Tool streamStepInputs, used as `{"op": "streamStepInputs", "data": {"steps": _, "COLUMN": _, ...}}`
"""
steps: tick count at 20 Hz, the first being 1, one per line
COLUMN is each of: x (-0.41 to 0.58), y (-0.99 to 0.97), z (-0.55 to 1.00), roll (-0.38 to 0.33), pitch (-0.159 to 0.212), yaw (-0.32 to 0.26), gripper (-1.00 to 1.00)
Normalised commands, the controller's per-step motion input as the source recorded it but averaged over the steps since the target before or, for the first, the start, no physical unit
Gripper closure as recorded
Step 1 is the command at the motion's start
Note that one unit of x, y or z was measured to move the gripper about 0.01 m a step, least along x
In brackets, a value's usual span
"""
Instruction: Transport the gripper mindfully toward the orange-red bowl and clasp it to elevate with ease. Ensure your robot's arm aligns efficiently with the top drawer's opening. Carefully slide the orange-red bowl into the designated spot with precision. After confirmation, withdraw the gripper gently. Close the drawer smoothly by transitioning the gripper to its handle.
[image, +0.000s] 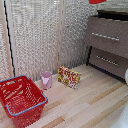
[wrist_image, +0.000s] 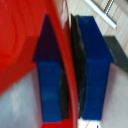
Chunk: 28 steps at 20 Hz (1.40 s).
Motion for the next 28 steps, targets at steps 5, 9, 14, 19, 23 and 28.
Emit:
{"op": "streamStepInputs", "data": {"steps": 5, "x": -0.078, "y": -1.00, "z": 0.10, "roll": 0.072, "pitch": 0.019, "yaw": -0.021, "gripper": 1.00}}
{"op": "streamStepInputs", "data": {"steps": 9, "x": -0.113, "y": -0.60, "z": 0.00, "roll": 0.028, "pitch": 0.005, "yaw": -0.028, "gripper": 1.00}}
{"op": "streamStepInputs", "data": {"steps": 14, "x": -0.061, "y": -0.39, "z": -0.01, "roll": 0.000, "pitch": 0.012, "yaw": -0.005, "gripper": 1.00}}
{"op": "streamStepInputs", "data": {"steps": 19, "x": 0.000, "y": 0.01, "z": 0.00, "roll": -0.002, "pitch": 0.000, "yaw": 0.000, "gripper": -1.00}}
{"op": "streamStepInputs", "data": {"steps": 23, "x": 0.012, "y": 0.13, "z": 0.00, "roll": -0.023, "pitch": -0.004, "yaw": 0.007, "gripper": -1.00}}
{"op": "streamStepInputs", "data": {"steps": 28, "x": 0.000, "y": 0.12, "z": 0.01, "roll": -0.043, "pitch": -0.022, "yaw": 0.060, "gripper": -1.00}}
